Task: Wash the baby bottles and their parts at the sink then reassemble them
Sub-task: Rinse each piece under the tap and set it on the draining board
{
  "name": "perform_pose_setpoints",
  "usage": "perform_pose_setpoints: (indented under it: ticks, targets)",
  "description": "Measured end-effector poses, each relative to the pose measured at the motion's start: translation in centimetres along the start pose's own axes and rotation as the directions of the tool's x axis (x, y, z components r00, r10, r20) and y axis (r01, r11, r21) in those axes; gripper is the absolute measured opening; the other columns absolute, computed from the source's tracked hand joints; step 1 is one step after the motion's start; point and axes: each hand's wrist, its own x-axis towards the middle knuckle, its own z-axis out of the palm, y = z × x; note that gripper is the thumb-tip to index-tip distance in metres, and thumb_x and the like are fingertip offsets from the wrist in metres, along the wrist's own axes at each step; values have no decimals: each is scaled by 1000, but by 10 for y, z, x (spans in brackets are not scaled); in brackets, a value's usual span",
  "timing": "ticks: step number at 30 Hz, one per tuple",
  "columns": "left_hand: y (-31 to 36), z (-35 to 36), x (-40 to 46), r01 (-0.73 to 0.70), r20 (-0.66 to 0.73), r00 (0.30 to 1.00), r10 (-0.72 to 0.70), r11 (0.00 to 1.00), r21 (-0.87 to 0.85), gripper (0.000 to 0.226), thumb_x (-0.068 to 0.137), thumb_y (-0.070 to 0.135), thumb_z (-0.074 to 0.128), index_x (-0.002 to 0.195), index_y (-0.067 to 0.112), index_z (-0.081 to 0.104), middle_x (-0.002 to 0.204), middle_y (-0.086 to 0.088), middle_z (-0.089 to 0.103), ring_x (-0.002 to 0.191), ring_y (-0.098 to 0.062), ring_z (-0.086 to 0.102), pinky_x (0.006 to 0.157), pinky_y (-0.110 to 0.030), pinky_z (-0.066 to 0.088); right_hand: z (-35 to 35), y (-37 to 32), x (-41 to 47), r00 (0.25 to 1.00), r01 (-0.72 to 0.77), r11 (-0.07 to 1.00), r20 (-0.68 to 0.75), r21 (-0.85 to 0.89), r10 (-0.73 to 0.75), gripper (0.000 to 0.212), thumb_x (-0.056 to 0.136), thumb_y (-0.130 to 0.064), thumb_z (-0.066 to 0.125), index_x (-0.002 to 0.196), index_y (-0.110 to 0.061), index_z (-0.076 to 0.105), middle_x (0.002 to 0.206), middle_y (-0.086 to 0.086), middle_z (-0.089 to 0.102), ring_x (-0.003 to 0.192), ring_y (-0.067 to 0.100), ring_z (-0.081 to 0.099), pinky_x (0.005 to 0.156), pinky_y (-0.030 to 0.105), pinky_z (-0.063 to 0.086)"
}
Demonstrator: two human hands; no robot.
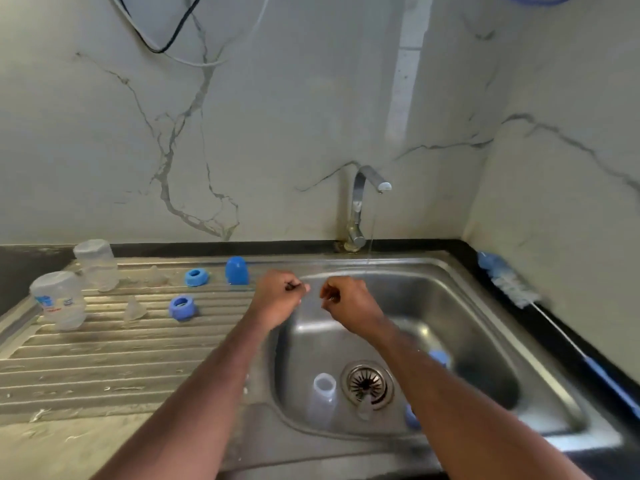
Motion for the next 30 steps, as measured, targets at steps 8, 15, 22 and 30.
perform_pose_setpoints:
  ticks: [8, 15, 22, 30]
  targets:
    - [30, 126, 17, -6, 239, 971, 9, 1000, -15, 17, 87, 18, 77, 73, 8, 75, 65, -2, 73, 54, 1, 60, 66, -18, 48, -61, 145, -46, 930, -351, 935, -135, -52, 342, 31, 80, 1, 65, 81, -30, 69, 86, -2, 72, 86, 15, 67, 83, 33, 55]
    - [10, 155, 28, 5, 294, 955, -24, 998, 66, 21, 88, 20, 76, 68, 15, 73, 62, 8, 69, 60, 1, 63, 64, -13, 46, -54, 170, -49, 814, -480, 816, 185, -321, 551, 38, 76, -8, 86, 111, -17, 72, 113, 5, 68, 88, 17, 60, 79, 29, 52]
    - [-6, 141, 36, 82, 251, 963, -96, 995, 63, 5, 87, 15, 77, 87, 11, 77, 77, -3, 74, 71, -11, 69, 80, -27, 57, -28, 155, -14, 877, -461, 868, 56, -186, 478, 18, 87, -21, 71, 102, -13, 77, 107, 12, 75, 104, 27, 70, 86, 30, 52]
    - [-31, 136, 41, 150, 280, 950, -136, 988, -29, 67, 78, 10, 83, 140, 20, 59, 131, 0, 61, 120, -19, 59, 101, -37, 51, 3, 130, 31, 895, -436, 778, 130, 452, 426, 14, 96, -16, 65, 98, -8, 77, 97, 13, 72, 82, 26, 72, 77, 39, 63]
